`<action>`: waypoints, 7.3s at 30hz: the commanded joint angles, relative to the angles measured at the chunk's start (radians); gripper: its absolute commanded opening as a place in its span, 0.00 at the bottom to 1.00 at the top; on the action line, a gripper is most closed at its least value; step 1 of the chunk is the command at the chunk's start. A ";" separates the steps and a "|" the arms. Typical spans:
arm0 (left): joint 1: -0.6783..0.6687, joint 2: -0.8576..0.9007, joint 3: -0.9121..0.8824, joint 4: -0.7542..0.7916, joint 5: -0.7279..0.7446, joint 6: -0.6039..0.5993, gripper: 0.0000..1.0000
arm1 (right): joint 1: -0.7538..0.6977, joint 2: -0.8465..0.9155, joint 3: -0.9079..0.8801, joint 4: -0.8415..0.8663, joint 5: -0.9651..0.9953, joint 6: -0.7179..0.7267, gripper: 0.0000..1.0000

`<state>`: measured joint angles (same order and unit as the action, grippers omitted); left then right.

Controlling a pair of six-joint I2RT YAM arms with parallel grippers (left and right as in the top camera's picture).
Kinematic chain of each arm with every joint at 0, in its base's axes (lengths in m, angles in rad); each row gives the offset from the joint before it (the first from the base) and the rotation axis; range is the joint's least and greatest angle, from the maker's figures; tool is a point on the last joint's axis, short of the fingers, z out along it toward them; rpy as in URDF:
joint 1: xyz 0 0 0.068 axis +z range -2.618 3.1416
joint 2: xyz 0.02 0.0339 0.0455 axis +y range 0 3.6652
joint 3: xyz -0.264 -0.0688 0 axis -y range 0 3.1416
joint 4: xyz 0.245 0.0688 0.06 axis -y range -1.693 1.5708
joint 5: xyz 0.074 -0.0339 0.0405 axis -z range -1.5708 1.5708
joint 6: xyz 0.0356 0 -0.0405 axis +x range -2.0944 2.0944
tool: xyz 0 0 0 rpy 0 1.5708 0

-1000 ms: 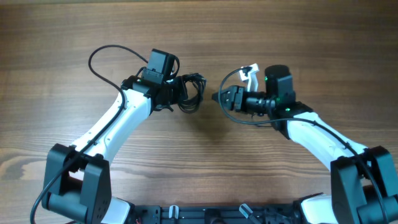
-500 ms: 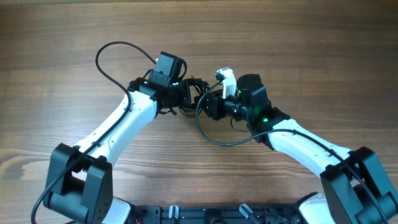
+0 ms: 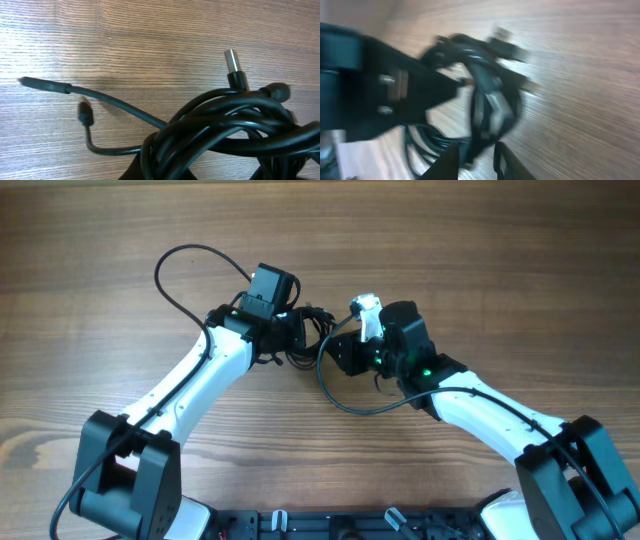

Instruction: Untangle cables

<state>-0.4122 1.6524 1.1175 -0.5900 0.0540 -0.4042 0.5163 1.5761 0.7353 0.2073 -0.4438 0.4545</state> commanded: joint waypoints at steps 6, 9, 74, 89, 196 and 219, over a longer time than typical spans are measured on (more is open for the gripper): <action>-0.001 0.003 0.008 0.005 0.192 0.011 0.04 | 0.003 0.005 0.003 0.035 -0.081 0.002 0.21; -0.001 0.003 0.008 0.013 0.271 0.004 0.04 | 0.003 0.005 0.003 0.035 -0.081 0.018 0.05; 0.027 0.009 0.015 -0.110 0.211 -0.681 0.27 | -0.077 0.004 0.002 -0.082 -0.087 0.103 0.05; 0.406 -0.079 0.016 0.077 0.533 -0.685 0.04 | -0.077 0.004 0.002 -0.125 -0.068 0.097 0.04; 0.084 0.008 0.014 -0.074 0.428 0.821 0.04 | -0.252 -0.011 0.002 -0.060 -0.505 -0.201 0.42; 0.294 0.008 0.014 -0.274 0.397 0.840 0.04 | -0.359 -0.012 0.003 -0.037 -0.343 0.107 0.04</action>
<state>-0.2127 1.6760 1.1324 -0.8509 0.6247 0.4843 0.2970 1.5818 0.7345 0.1696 -0.8661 0.4454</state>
